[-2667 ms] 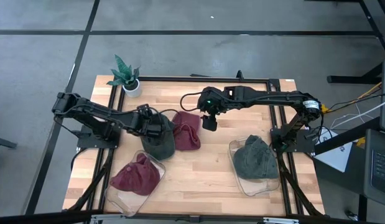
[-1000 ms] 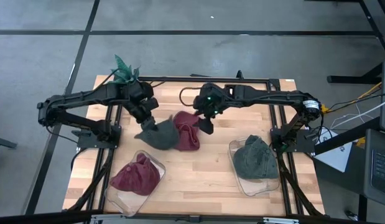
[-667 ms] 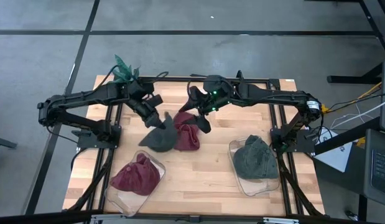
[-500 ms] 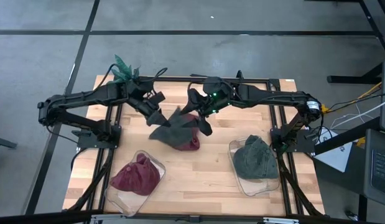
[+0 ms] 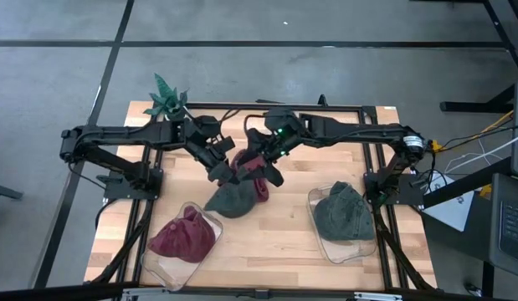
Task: Pick & Place hat
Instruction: Put the green cap into the right transparent bin
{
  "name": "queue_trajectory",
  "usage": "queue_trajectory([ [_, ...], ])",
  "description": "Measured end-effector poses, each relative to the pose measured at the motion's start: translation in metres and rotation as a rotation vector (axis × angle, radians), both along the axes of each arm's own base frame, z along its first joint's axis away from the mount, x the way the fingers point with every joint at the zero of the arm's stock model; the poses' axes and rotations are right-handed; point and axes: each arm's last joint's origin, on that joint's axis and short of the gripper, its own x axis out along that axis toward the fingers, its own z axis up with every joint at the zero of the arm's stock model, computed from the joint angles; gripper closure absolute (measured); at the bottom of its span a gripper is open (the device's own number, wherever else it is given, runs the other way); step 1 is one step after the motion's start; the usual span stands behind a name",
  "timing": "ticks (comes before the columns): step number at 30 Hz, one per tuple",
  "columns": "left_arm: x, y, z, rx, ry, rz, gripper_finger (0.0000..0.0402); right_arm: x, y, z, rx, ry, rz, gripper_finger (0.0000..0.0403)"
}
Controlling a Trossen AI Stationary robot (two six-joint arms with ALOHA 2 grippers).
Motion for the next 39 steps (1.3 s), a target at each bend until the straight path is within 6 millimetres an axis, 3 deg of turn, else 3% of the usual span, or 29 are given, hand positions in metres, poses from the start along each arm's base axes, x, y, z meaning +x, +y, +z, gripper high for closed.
queue_trajectory([
  [16, 0.003, -0.013, -0.001, 0.008, 0.007, -0.023, 0.0373, 0.02, 0.001, -0.04, 0.031, 0.128, 0.079, 0.0154],
  [21, 0.003, -0.013, -0.002, 0.02, 0.01, -0.006, 0.0373, 0.019, 0.001, -0.041, 0.037, 0.148, 0.08, 0.0215],
  [30, 0.003, -0.012, -0.002, 0.017, 0.013, 0.0, 0.036, 0.016, 0.005, -0.046, 0.02, 0.192, 0.101, 0.0388],
  [39, 0.003, -0.012, -0.002, 0.014, 0.013, -0.002, 0.0332, 0.01, 0.008, -0.045, 0.079, 0.234, 0.176, 0.0396],
])
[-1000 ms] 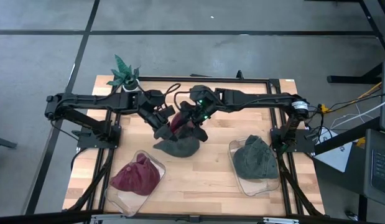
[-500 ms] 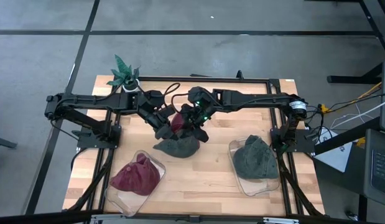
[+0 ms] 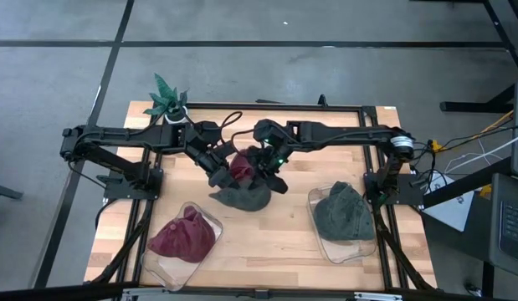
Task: Pick & Place hat
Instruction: Put the green cap into the right transparent bin
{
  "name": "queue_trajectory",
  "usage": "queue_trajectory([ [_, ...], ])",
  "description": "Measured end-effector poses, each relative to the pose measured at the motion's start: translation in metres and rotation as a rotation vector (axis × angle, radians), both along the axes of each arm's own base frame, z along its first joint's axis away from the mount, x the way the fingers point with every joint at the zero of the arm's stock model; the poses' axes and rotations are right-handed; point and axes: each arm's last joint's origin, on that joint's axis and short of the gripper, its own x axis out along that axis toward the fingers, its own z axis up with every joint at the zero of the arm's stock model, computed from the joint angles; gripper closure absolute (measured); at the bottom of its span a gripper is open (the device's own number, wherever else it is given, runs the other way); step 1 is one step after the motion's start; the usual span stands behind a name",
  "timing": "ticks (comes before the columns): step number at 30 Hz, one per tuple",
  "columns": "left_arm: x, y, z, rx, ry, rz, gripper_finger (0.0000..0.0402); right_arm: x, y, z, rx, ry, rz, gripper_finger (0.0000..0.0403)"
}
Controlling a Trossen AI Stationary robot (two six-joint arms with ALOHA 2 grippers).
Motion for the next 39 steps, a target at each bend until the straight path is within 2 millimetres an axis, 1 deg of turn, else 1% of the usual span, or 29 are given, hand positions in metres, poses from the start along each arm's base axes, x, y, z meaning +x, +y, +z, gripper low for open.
queue_trajectory([
  [3, 0.0, 0.0, 0.0, -0.003, -0.002, -0.005, 0.0317, -0.01, 0.001, 0.006, 0.016, 0.036, 0.012, 0.0397],
  [6, 0.0, 0.0, 0.001, -0.003, -0.007, -0.006, 0.0294, -0.022, 0.002, 0.017, 0.021, 0.052, 0.013, 0.0398],
  [10, 0.0, 0.0, 0.001, -0.002, -0.007, -0.002, 0.0259, -0.04, 0.004, 0.035, 0.059, 0.08, -0.02, 0.0398],
  [13, 0.0, 0.0, 0.001, 0.011, -0.013, -0.005, 0.0243, -0.055, 0.006, 0.052, 0.101, 0.09, -0.062, 0.0398],
  [16, 0.0, 0.0, 0.001, 0.013, -0.014, -0.006, 0.0236, -0.072, 0.008, 0.067, 0.145, 0.11, -0.115, 0.0399],
  [21, 0.0, 0.001, 0.001, 0.019, -0.016, 0.0, 0.0237, -0.099, 0.015, 0.089, 0.227, 0.157, -0.217, 0.0399],
  [24, 0.0, 0.001, 0.001, 0.042, -0.029, -0.011, 0.0238, -0.114, 0.019, 0.099, 0.296, 0.216, -0.277, 0.0399],
  [27, 0.001, 0.001, 0.0, 0.102, -0.06, -0.036, 0.0237, -0.127, 0.024, 0.104, 0.331, 0.278, -0.38, 0.0399],
  [31, 0.001, 0.003, 0.0, 0.208, -0.091, -0.022, 0.0236, -0.142, 0.033, 0.103, 0.362, 0.398, -0.526, 0.04],
  [39, 0.002, 0.007, -0.001, 0.427, -0.129, 0.022, 0.0236, -0.156, 0.061, 0.098, 0.439, 0.572, -0.806, 0.0398],
])
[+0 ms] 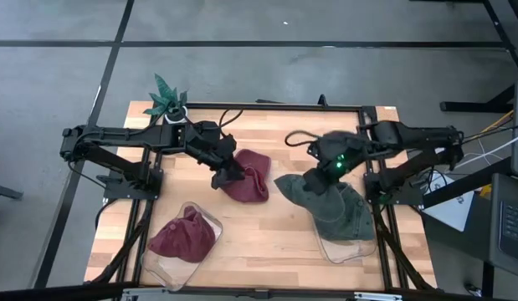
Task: Pick & Place hat
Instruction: Put the green cap into the right transparent bin
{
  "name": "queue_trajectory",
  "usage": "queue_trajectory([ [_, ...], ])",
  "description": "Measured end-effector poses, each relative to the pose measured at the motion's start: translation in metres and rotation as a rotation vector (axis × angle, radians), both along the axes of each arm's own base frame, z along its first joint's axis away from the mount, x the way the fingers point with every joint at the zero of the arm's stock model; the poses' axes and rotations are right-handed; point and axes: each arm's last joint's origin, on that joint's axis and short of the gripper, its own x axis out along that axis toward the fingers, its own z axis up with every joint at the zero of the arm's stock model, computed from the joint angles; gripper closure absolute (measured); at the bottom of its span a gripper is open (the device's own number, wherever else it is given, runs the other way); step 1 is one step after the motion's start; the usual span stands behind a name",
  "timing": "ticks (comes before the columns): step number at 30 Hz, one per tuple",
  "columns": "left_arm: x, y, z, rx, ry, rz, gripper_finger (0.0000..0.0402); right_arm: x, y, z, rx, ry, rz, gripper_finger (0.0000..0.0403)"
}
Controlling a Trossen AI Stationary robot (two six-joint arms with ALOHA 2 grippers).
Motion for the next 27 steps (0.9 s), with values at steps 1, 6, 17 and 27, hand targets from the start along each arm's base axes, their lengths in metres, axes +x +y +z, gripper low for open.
queue_trajectory([
  [1, 0.0, 0.0, 0.0, 0.022, -0.003, 0.007, 0.0236, -0.001, 0.005, -0.001, 0.003, 0.018, -0.038, 0.0398],
  [6, 0.0, 0.002, 0.0, 0.122, -0.014, 0.02, 0.0236, -0.009, 0.029, -0.002, 0.058, 0.072, -0.174, 0.0397],
  [17, 0.0, 0.003, 0.0, 0.255, -0.039, -0.035, 0.0235, -0.035, 0.063, -0.009, -0.009, 0.113, -0.497, 0.0398],
  [27, 0.0, 0.003, -0.001, 0.271, -0.042, -0.045, 0.0235, -0.057, 0.056, -0.012, -0.07, 0.22, -0.56, 0.0397],
])
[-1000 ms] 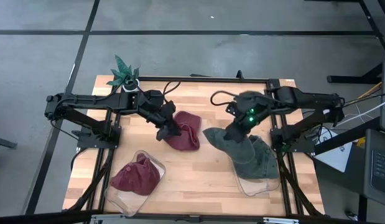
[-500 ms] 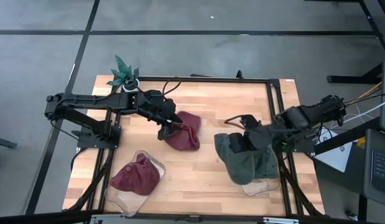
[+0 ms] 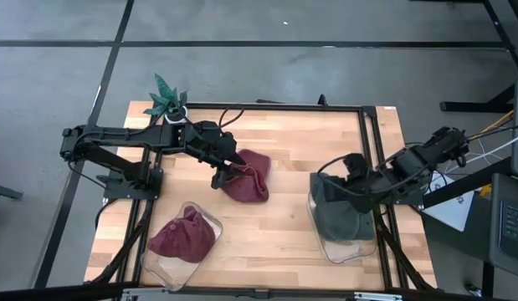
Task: Pick & Place hat
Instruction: Put the green cap into the right transparent bin
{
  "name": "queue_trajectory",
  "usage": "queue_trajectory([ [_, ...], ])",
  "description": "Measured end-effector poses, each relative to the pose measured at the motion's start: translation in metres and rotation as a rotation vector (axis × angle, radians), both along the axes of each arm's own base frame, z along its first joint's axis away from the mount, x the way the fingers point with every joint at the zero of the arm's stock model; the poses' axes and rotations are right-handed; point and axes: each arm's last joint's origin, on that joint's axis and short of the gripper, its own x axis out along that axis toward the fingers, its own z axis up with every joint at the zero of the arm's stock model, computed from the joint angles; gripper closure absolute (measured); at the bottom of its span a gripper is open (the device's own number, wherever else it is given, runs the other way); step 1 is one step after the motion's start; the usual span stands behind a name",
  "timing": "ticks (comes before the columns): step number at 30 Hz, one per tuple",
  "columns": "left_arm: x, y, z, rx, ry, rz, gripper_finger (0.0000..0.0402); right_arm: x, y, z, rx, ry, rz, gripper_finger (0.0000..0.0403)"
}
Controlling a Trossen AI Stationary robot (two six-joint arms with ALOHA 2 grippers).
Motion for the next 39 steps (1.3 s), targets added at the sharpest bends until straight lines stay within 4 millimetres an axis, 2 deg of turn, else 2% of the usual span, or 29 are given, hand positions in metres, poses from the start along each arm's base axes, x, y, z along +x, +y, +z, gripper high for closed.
queue_trajectory([
  [4, 0.0, 0.0, 0.0, -0.005, 0.0, 0.002, 0.0235, -0.007, -0.007, 0.003, -0.053, -0.016, -0.039, 0.0397],
  [9, 0.0, 0.0, 0.0, -0.006, 0.001, 0.004, 0.0235, -0.01, -0.008, -0.001, -0.099, 0.045, -0.051, 0.0397],
  [17, 0.0, 0.0, 0.0, -0.009, 0.001, 0.007, 0.0235, 0.0, -0.004, -0.01, -0.182, 0.06, -0.076, 0.0397],
  [29, 0.0, 0.0, 0.0, -0.008, 0.001, 0.007, 0.0235, 0.017, 0.018, -0.029, -0.198, 0.128, -0.068, 0.0395],
  [36, 0.0, 0.001, 0.0, 0.009, 0.002, 0.032, 0.0235, 0.012, 0.032, -0.031, -0.208, 0.104, -0.066, 0.0394],
  [39, 0.0, 0.002, 0.0, 0.025, 0.003, 0.057, 0.0235, 0.007, 0.036, -0.04, -0.221, 0.109, -0.084, 0.0394],
])
